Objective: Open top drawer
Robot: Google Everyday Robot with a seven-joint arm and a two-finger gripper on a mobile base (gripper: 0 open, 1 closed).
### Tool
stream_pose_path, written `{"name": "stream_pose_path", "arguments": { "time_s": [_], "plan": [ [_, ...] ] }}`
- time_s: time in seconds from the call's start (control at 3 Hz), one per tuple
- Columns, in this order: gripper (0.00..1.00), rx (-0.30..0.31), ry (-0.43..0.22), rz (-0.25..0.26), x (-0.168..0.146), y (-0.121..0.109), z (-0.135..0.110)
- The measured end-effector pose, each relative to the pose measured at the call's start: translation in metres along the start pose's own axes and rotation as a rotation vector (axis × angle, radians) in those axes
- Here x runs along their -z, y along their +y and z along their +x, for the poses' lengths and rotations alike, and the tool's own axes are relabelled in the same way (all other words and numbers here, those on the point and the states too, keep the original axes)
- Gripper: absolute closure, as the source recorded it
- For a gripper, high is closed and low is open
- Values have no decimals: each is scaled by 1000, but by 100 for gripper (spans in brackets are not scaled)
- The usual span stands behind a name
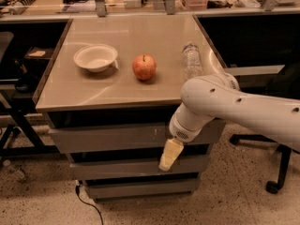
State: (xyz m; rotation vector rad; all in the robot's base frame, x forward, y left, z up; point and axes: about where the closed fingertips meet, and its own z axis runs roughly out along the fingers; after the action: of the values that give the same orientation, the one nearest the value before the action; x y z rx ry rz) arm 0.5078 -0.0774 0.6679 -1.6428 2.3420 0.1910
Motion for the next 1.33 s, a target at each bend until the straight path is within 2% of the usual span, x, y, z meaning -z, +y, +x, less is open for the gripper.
{"name": "stream_pose_path", "arguments": {
  "time_s": [0.67, 1.33],
  "plan": [
    [0, 35, 14, -43, -31, 2, -6],
    [0, 51, 22, -88, -26, 16, 0]
  ]
}}
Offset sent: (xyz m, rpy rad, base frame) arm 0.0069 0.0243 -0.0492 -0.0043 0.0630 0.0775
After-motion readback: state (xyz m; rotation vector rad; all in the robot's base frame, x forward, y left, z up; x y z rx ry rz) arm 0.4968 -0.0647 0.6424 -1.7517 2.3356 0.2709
